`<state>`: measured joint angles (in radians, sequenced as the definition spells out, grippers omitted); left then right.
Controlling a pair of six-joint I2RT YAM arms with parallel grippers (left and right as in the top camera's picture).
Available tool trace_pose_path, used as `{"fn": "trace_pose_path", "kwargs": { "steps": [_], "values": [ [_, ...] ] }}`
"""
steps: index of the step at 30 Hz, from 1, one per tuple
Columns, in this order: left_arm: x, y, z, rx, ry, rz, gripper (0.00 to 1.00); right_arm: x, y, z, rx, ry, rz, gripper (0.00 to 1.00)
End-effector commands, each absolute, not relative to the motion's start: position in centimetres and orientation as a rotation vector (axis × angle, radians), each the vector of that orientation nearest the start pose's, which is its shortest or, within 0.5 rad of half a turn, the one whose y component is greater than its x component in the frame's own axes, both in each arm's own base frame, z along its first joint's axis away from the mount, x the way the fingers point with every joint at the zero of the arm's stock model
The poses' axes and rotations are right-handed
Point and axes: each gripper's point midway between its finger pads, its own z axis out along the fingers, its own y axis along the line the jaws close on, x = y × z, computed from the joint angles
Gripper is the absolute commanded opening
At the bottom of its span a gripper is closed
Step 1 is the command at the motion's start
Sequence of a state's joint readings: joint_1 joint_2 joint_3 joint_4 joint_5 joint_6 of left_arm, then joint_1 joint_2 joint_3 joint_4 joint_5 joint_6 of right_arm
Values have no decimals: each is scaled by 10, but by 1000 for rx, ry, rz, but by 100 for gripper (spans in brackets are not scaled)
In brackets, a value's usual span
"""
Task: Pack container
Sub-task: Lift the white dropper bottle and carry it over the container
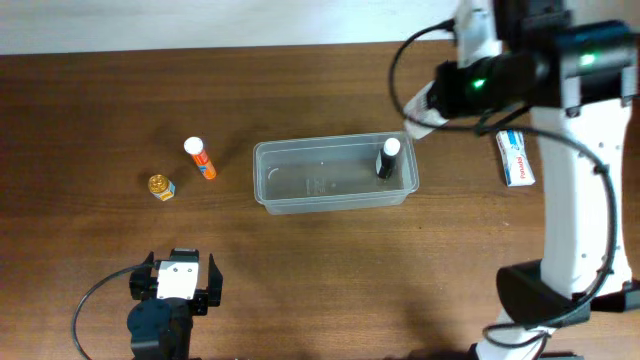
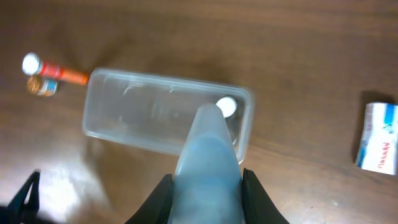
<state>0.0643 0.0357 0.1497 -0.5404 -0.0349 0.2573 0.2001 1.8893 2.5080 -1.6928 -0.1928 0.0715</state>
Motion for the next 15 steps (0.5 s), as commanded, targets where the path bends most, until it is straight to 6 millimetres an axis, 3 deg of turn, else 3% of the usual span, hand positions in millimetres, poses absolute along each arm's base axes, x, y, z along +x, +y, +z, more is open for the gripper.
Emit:
{"fn": "trace_pose_path", "kwargs": {
  "steps": [1, 5, 15],
  "values": [
    [215, 21, 107, 157, 2007, 246, 100, 364, 114, 318, -224, 2732, 255, 20],
    [215, 21, 107, 157, 2007, 246, 100, 363, 125, 289, -238, 2809, 222, 20],
    [215, 21, 107, 158, 2007, 246, 100, 391, 145, 210, -259, 2848, 277, 20]
  ]
}}
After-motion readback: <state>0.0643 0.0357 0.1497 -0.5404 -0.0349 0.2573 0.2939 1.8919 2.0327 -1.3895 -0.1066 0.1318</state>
